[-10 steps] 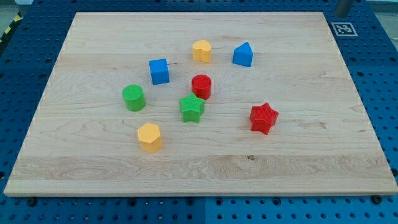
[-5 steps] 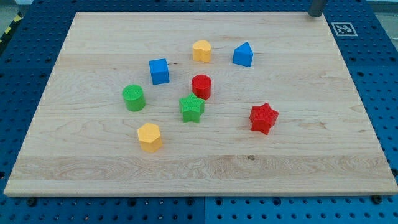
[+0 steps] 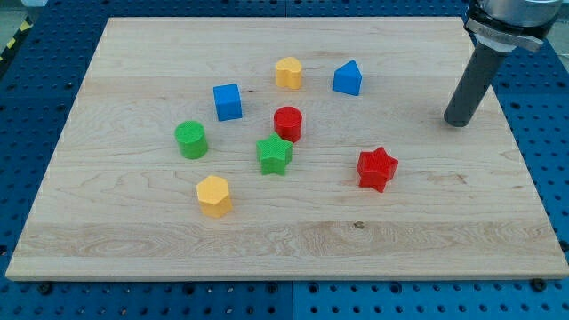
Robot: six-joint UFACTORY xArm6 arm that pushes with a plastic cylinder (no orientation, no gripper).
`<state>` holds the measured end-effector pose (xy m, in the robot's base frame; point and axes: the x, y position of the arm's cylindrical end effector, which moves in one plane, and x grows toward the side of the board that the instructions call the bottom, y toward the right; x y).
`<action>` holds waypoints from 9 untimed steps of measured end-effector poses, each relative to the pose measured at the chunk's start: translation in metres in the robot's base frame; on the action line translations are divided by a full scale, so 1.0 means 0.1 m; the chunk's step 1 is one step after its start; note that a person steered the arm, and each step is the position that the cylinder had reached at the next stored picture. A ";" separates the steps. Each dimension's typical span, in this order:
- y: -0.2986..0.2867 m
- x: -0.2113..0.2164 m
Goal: Move the red circle to the left side of the green star
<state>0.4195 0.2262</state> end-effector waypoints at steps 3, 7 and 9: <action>-1.46 0.00; -3.33 -0.01; -3.43 -0.21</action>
